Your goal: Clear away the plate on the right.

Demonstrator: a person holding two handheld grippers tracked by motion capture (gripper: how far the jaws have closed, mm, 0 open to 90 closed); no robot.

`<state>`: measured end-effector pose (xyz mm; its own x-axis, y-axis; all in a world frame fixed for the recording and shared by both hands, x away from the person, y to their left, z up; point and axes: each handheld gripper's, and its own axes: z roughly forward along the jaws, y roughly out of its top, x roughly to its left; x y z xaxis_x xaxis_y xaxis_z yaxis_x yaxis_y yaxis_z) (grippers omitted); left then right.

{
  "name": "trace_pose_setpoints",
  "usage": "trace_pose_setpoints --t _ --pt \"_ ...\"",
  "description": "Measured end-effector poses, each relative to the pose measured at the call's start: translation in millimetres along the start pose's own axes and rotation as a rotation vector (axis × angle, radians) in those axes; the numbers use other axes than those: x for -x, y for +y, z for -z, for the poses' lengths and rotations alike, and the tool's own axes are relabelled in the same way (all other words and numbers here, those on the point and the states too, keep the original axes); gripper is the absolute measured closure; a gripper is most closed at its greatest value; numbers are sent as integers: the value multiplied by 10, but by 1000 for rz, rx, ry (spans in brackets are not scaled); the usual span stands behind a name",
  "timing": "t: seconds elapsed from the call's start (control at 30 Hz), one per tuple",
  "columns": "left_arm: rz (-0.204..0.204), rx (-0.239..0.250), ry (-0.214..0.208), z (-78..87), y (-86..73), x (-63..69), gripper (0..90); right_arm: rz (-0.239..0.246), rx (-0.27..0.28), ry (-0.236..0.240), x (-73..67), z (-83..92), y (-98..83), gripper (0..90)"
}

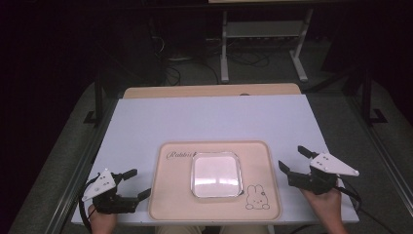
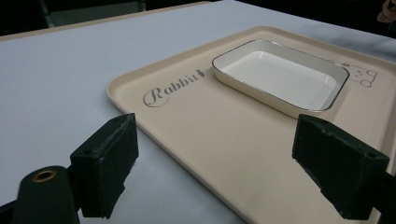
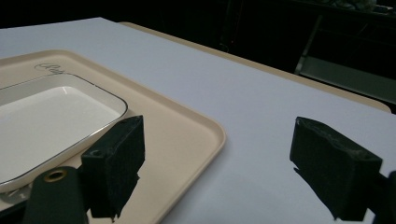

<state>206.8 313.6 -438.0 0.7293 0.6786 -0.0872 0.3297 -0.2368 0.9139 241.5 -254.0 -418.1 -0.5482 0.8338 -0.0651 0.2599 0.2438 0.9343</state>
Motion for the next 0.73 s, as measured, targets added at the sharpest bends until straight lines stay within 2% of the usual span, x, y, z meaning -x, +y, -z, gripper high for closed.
trace_pose_setpoints --t 0.3,0.5,0.73 --pt "-12 -20 7 -14 -9 6 140 -26 -26 10 49 99 -102 154" --pt "-41 -49 5 -31 -8 35 140 -9 -44 10 53 143 -171 143" --pt "-47 -36 5 -9 -3 29 140 1 -64 16 36 136 -197 143"
